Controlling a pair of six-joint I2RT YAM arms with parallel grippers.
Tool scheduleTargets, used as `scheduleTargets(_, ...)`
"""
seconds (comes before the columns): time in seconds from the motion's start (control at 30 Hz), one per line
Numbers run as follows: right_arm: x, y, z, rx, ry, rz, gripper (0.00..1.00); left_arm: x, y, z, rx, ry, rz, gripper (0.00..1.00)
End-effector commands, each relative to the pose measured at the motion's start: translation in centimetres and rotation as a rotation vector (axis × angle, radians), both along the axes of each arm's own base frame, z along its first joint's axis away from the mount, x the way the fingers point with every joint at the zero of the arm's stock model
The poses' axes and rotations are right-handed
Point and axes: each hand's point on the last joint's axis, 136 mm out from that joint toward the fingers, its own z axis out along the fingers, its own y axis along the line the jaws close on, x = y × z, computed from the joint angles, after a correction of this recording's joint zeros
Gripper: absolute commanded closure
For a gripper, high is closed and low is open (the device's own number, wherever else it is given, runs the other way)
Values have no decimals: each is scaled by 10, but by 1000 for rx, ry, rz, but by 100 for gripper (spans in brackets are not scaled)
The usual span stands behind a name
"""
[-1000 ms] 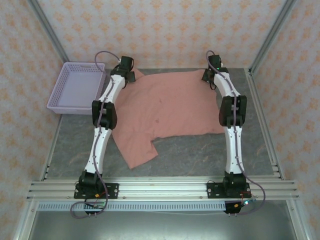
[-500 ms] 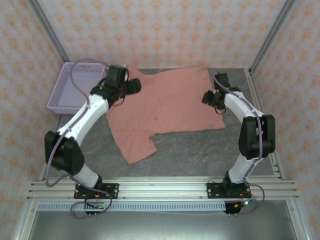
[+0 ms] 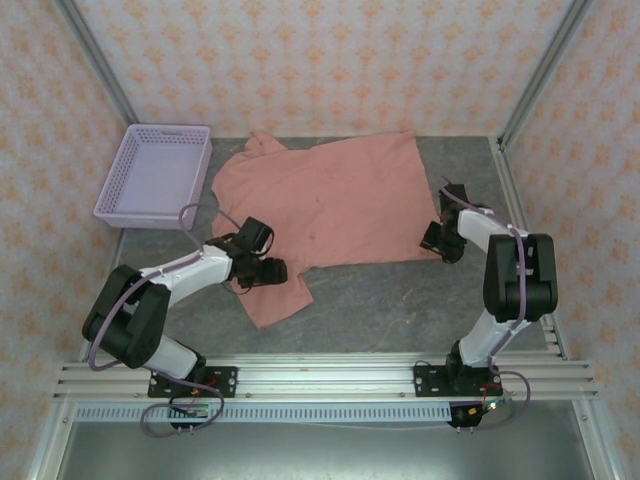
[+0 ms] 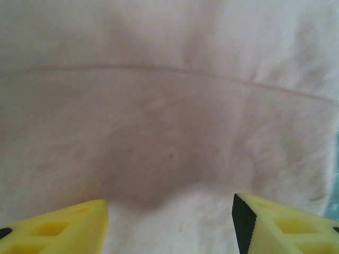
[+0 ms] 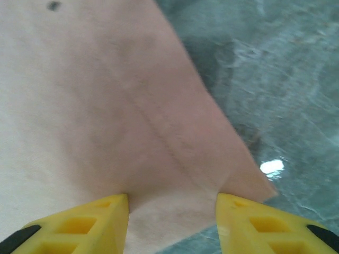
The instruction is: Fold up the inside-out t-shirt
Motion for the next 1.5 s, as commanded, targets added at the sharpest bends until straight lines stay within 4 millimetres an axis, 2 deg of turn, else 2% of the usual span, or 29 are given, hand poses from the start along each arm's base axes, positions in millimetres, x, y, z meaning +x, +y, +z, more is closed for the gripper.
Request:
scheduleTargets(0.0, -25, -17, 3, -69, 40, -53, 56, -27, 10, -11, 19, 64, 6, 36)
scheduleTargets(0.1, -36, -21, 8, -77, 29, -84, 58, -43, 23, -18, 57, 93, 43, 35)
scheduleTargets(0.2, -33, -27, 24, -104, -24, -109, 59, -53, 29, -18, 74, 111, 45, 35)
scheduleTargets(0.27, -25, -25, 40, -90, -91, -111, 57, -51, 30, -10, 78, 92, 37, 35)
scheduleTargets(0.37, -19, -24, 50, -94, -128, -104, 54, -43, 32, 11, 89, 40, 42, 35)
scheduleTargets(0.5, -19, -19, 39, -80, -88, -86, 52, -35, 32, 35, 63, -42, 60, 33)
scheduleTargets(0.6, -24, -22, 27, -88, -60, -97, 52, -35, 19, 43, -12, -58, 44, 33)
scheduleTargets(0.7, -25, -27, 21, -56, -52, -123, 52, -44, 1, 40, -49, -26, -19, 34)
scheduleTargets(0.77, -25, -29, 21, -52, -46, -130, 52, -55, 0, 34, 14, 12, -47, 34)
scheduleTargets(0.87, -27, -28, 15, -14, -41, -146, 52, -72, 20, 27, 114, 50, -15, 34)
scheduleTargets(0.93, -29, -28, 7, 0, -24, -152, 52, -80, 41, 27, 174, 34, 62, 34)
scheduleTargets(1.07, -29, -22, -5, 38, -18, -159, 53, -100, 62, 24, 215, 37, 165, 36)
scheduleTargets(1.23, -29, -20, -14, 50, -3, -156, 57, -121, 51, 8, 155, 112, 184, 41)
scheduleTargets(1.37, -28, -21, -16, 46, -12, -157, 60, -122, 27, -3, 33, 151, 173, 42)
scheduleTargets(1.47, -28, -21, -17, 45, -12, -154, 63, -122, 26, -8, 60, 167, 156, 45)
